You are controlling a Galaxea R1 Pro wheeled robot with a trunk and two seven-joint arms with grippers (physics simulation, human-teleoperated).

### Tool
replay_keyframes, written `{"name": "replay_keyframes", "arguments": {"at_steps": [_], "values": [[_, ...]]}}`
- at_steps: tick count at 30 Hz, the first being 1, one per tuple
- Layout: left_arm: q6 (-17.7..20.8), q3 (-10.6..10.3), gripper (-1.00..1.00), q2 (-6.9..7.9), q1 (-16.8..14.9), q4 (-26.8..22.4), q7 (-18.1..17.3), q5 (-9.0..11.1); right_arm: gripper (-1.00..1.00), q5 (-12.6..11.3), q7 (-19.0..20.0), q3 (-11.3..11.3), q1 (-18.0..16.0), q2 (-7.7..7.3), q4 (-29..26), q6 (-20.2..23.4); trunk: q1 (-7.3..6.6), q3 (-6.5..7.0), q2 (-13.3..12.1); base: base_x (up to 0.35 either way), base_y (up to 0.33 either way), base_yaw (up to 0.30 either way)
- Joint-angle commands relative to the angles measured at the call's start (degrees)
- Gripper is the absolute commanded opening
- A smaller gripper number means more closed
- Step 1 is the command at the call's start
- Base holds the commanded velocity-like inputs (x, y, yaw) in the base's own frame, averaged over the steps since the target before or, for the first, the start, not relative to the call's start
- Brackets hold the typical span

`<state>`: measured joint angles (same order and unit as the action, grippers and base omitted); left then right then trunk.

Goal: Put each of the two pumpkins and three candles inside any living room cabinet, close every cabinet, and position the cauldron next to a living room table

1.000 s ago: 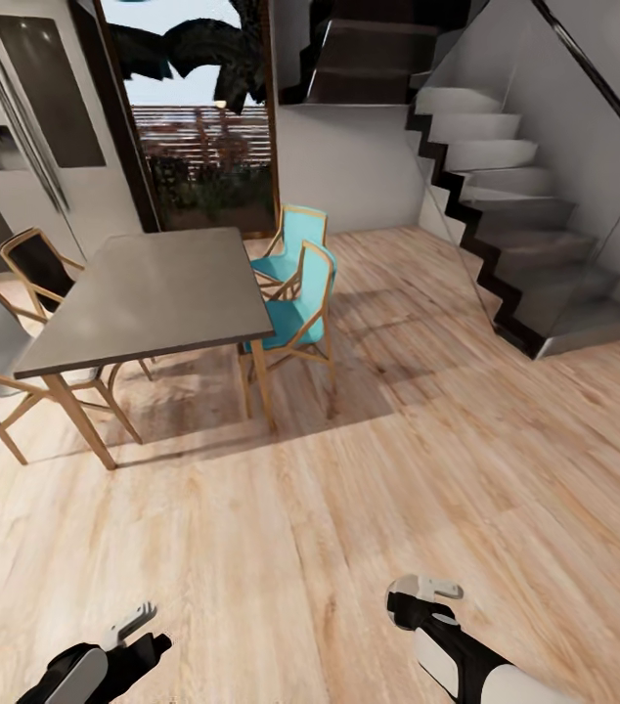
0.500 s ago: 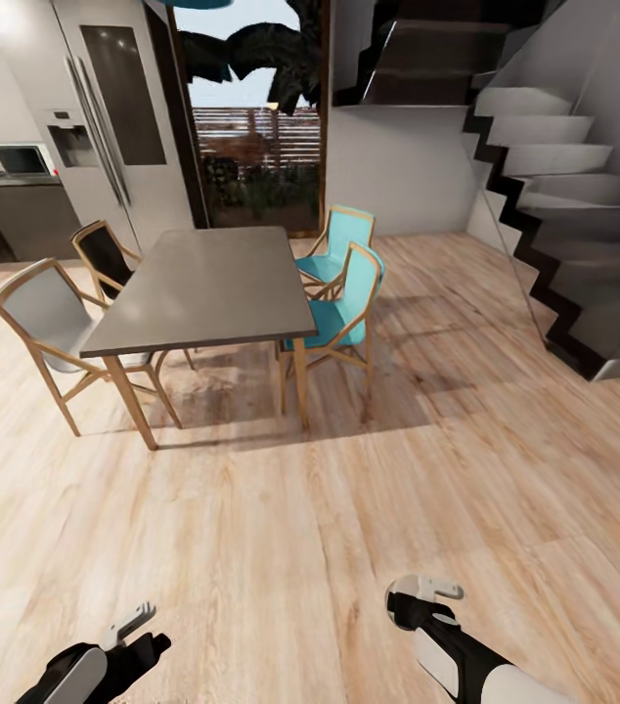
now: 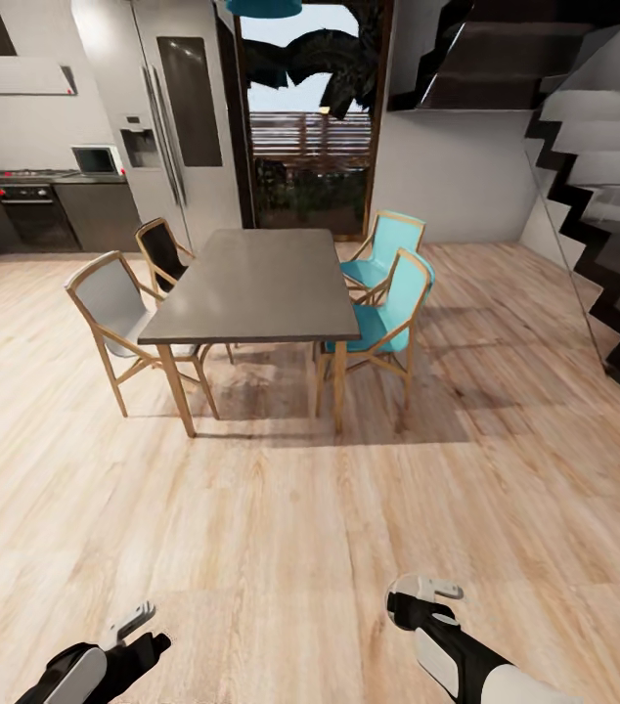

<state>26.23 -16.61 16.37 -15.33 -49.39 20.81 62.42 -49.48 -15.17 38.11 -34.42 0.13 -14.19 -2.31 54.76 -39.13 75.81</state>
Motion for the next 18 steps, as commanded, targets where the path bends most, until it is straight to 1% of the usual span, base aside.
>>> {"name": "replay_keyframes", "arguments": {"at_steps": [1, 18], "values": [[0.0, -0.3, 1.0, 0.07, 0.0, -0.1, 0.5, 0.6, -1.0, -0.5, -0.3, 0.5, 0.0, -0.03, 0.0, -0.2, 0.0, -0.01, 0.0, 0.0, 0.0, 0.283], [0.0, -0.3, 1.0, 0.04, 0.0, -0.1, 0.5, 0.6, -1.0, -0.5, -0.3, 0.5, 0.0, 0.05, 0.0, -0.2, 0.0, 0.59, 0.0, 0.0, 0.0, 0.283]]}}
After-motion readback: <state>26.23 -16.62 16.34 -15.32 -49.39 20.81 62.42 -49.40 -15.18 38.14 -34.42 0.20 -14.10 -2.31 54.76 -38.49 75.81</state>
